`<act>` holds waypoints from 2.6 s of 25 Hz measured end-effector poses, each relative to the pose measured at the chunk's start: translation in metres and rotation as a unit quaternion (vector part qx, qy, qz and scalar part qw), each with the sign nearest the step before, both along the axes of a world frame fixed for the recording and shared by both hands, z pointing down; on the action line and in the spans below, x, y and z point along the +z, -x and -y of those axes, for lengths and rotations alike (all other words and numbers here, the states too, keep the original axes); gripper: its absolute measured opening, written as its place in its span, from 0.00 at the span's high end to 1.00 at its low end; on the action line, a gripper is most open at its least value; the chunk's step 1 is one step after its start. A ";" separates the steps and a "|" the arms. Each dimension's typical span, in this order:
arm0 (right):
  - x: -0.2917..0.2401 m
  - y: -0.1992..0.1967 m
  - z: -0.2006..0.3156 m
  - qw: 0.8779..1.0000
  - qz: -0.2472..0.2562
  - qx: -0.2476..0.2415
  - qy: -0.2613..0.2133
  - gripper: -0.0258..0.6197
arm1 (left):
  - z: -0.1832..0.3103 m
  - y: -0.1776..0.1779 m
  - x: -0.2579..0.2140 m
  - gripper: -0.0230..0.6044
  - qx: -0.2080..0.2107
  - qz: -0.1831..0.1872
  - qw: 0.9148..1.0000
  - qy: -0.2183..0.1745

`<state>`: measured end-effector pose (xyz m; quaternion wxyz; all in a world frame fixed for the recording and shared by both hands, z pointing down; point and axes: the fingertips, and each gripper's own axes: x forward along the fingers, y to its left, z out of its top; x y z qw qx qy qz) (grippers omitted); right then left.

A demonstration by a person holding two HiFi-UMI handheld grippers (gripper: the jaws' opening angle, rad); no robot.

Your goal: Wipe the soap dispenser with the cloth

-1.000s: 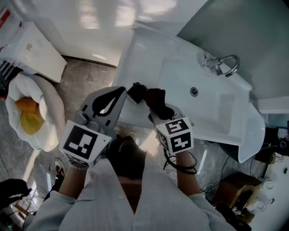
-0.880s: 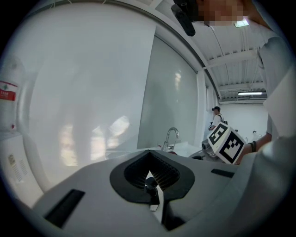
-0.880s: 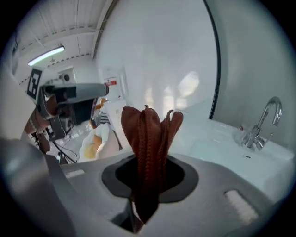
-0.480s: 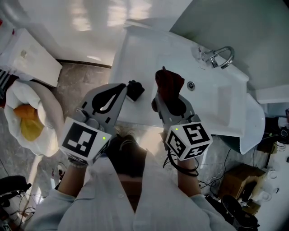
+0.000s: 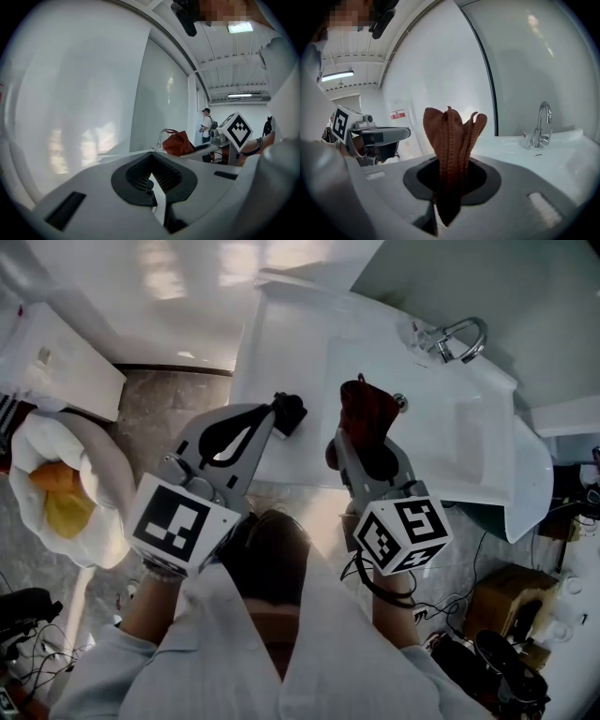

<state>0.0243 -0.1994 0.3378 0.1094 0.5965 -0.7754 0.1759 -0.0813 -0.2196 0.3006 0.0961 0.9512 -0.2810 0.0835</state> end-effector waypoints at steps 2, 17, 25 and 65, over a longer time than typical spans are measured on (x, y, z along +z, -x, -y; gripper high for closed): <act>-0.001 0.003 -0.006 1.000 0.003 0.008 -0.006 0.83 | -0.007 0.004 -0.005 0.96 0.001 -0.004 1.000 -0.002; -0.010 -0.021 -0.047 1.000 0.009 0.006 -0.019 0.83 | -0.043 -0.016 -0.004 0.96 0.003 0.009 0.999 -0.034; -0.014 -0.057 -0.088 0.999 0.018 0.011 -0.025 0.83 | -0.078 -0.057 -0.016 0.96 0.010 0.007 0.999 -0.042; -0.038 -0.103 -0.255 0.995 0.047 -0.041 -0.080 0.83 | -0.248 -0.109 -0.034 0.96 -0.051 0.011 0.998 -0.045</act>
